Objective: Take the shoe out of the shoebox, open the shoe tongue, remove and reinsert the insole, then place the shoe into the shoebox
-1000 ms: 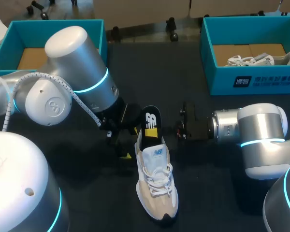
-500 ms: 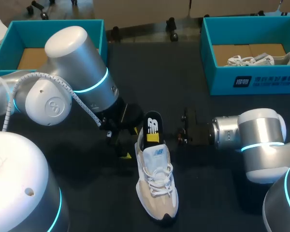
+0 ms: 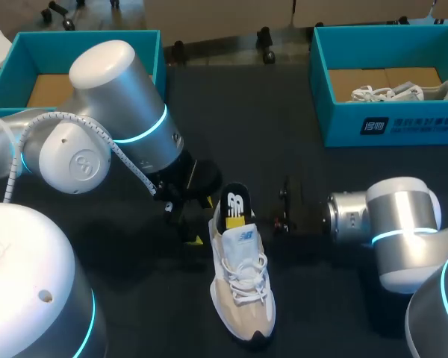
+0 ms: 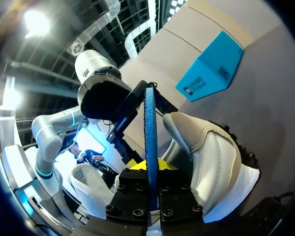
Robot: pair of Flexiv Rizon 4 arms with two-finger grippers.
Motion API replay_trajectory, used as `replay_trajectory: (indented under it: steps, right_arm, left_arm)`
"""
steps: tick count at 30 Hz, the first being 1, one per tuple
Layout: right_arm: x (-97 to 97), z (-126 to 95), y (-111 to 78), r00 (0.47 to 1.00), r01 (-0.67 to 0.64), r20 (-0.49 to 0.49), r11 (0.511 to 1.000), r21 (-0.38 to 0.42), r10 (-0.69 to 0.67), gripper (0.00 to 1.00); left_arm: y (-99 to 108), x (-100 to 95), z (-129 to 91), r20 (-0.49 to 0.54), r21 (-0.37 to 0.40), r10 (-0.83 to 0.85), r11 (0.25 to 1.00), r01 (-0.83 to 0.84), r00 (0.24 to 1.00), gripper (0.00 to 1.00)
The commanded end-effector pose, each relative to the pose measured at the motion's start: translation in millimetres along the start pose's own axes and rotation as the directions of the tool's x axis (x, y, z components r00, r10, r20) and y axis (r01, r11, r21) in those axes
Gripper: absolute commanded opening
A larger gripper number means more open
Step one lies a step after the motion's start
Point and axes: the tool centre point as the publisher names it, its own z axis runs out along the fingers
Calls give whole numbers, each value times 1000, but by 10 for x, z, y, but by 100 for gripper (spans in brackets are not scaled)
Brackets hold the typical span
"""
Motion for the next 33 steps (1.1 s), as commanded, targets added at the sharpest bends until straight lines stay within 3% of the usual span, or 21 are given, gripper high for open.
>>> replay_trajectory:
  steps: [1, 7, 8, 9, 16, 33]
  right_arm:
    - [-15, 13, -69, 1000, -6, -1, 1000, 1, 6, 0]
    - [8, -7, -58, 1000, 1, 3, 1000, -2, -1, 0]
    - [10, -9, -48, 1000, 8, 4, 1000, -3, -8, 9]
    - [14, -9, -36, 1000, 14, 3, 1000, -2, -14, 26]
    - [42, 5, 54, 999, 45, 7, 999, 10, -45, 40]
    - [99, -2, 253, 994, 102, 22, 994, 25, -103, 33]
  left_arm:
    - [-1, -4, 6, 0, -1, 1, 1000, -1, 1000, 100]
    - [-1, -4, 6, 0, -1, 1, 1000, -1, 1000, 100]
    - [-1, -4, 6, 0, -1, 1, 1000, -1, 1000, 100]
    - [-1, -4, 6, 0, -1, 1, 1000, -1, 1000, 100]
    - [-1, -4, 6, 0, -1, 1, 1000, -1, 1000, 100]
    - [-1, -4, 6, 0, -1, 1, 1000, -1, 1000, 100]
